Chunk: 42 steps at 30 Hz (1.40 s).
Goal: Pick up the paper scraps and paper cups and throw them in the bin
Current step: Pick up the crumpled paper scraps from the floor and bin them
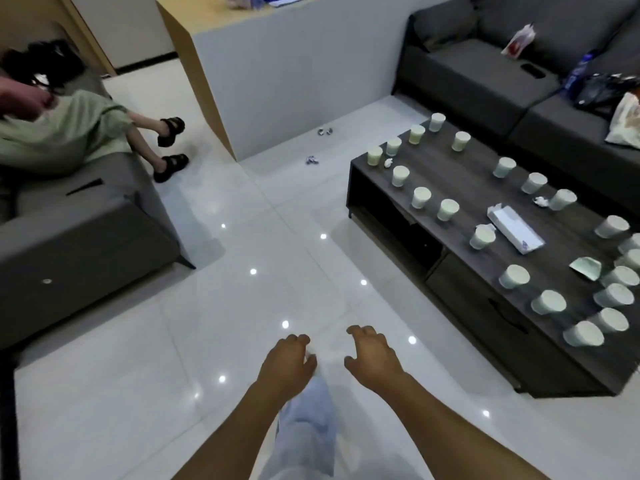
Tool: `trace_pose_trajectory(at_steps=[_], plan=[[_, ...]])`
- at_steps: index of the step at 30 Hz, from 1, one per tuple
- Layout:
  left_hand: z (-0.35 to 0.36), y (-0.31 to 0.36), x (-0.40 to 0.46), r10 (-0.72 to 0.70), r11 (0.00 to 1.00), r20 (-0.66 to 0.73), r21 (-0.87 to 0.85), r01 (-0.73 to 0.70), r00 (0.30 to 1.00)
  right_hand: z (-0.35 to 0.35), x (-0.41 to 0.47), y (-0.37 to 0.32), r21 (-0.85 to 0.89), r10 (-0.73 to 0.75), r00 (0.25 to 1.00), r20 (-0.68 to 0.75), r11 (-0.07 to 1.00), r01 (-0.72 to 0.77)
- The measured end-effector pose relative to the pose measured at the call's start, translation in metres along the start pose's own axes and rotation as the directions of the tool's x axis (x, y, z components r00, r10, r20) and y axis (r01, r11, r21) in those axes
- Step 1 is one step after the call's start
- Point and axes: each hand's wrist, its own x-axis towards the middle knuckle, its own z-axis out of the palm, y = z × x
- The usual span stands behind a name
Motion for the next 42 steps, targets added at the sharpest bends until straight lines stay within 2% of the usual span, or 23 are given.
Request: trace_pose_trajectory(at_steps=[11, 16, 28, 34, 42], plan=[[-0.18, -0.04, 0.228, 0.022, 1.0, 0.01, 0.002, -0.022, 1.0, -0.124, 0.229, -0.11, 0.065, 0.031, 0.999, -0.021, 0.997, -0.029], [-0.234, -0.04, 0.331, 0.027, 1.0, 0.054, 0.01, -0.027, 0.998, -0.177, 0.325, -0.125, 0.086, 0.075, 0.997, 0.006, 0.993, -0.075], [-0.387, -0.02, 0.613, -0.039, 0.999, 0.038, -0.03, 0.04, 0.998, -0.357, 0.604, -0.161, 0.069, 0.057, 0.998, 0.014, 0.996, -0.058], [-0.454, -0.028, 0.731, -0.046, 0.997, 0.061, -0.053, 0.049, 0.997, -0.421, 0.726, -0.19, 0.082, 0.061, 0.998, 0.028, 0.995, -0.064], [-0.539, -0.044, 0.908, -0.004, 1.0, 0.103, -0.016, 0.006, 0.995, -0.489, 0.882, -0.225, 0.167, 0.189, 0.981, 0.038, 0.967, -0.193]])
